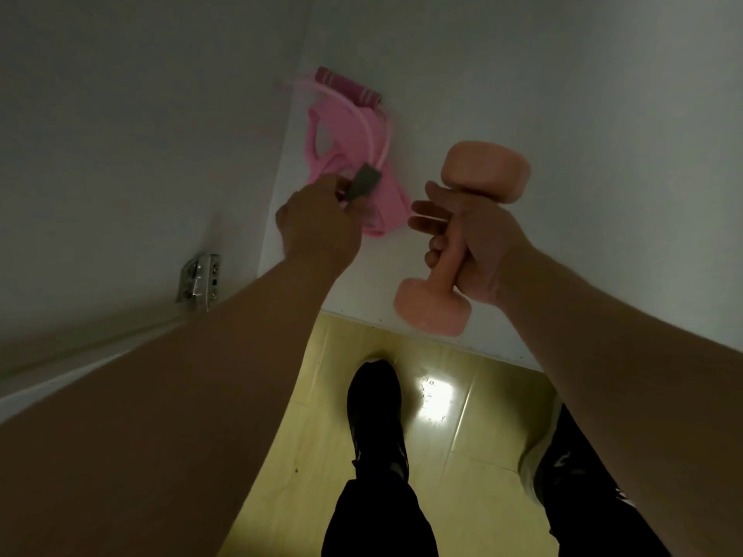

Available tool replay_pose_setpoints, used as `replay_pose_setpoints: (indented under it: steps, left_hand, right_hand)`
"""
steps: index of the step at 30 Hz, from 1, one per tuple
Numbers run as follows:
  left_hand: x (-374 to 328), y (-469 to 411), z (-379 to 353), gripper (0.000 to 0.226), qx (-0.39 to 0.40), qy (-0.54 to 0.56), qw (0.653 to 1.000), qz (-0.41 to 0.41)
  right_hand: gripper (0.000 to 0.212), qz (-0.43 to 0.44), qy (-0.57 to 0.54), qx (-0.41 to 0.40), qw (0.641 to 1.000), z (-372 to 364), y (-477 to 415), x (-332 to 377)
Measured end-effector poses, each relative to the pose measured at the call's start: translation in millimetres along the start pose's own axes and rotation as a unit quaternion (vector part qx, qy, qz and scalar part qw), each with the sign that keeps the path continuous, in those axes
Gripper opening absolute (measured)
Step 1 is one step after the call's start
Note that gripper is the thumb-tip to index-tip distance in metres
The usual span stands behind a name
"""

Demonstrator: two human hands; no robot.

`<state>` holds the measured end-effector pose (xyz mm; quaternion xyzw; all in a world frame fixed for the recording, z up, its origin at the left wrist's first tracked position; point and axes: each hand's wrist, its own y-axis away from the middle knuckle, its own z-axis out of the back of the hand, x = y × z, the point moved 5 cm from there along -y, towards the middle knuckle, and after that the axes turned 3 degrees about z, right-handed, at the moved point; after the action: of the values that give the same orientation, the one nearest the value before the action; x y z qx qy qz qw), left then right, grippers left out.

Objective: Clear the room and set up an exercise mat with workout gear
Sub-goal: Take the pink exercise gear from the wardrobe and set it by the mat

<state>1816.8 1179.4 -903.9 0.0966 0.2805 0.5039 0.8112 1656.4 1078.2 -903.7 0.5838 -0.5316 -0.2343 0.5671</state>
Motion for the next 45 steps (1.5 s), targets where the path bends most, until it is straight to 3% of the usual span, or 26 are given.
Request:
replay_pose_setpoints:
  steps: [2,6,9,11,15,20,24,29,32,35,38,42,45]
  left_hand:
    - [-14,8,18,0.024,-0.007,0.075,0.997,-0.036]
    - [-28,29,37,0.018,0.057,0.129,0.988,-0.065]
    - [-27,44,42,0.012,0.135,0.152,0.977,-0.062]
    - [-21,48,43,0.018,0.154,0.183,0.97,-0.034]
    - [5,24,39,0.033,0.06,0.24,0.965,0.09]
    - [-14,-6,5,0.03,0.077,0.228,0.958,0.158]
    - [-33,-12,-24,0.056,0.112,0.256,0.938,0.205]
    - [-29,-11,-27,0.025,0.084,0.298,0.924,0.225]
    - [-35,-2,-21,0.006,0.081,0.342,0.915,0.199]
    - [-37,13,-7,0.011,0.037,0.329,0.931,0.151]
    - [-39,44,20,0.018,-0.034,0.246,0.964,0.094]
    - [-53,102,47,0.013,-0.036,0.182,0.982,0.028]
    - [-65,139,64,0.026,-0.001,0.14,0.99,-0.002]
  right_hand:
    - [0.03,0.004,0.007,0.001,1.0,-5,1,-1]
    - [0.048,0.002,-0.019,0.021,1.0,-16,5,-4]
    - [0.041,0.015,-0.016,0.041,0.999,-23,8,-2]
    - [0.029,0.024,0.004,0.043,0.999,-22,10,0]
    - [0.004,0.019,-0.04,0.059,0.997,-15,14,1]
    - [0.003,0.023,-0.111,0.086,0.99,7,28,3]
    - [0.012,0.063,-0.157,0.1,0.981,18,35,4]
    - [0.018,0.049,-0.138,0.099,0.984,28,38,-5]
    - [0.019,0.045,-0.127,0.101,0.986,37,44,-7]
    - [0.021,0.051,-0.137,0.097,0.985,46,55,-9]
    - [0.023,0.053,-0.164,0.073,0.982,49,75,-13]
    - [0.024,0.063,-0.204,0.037,0.976,50,125,-25]
    - [0.027,0.073,-0.259,0.007,0.963,45,165,-39]
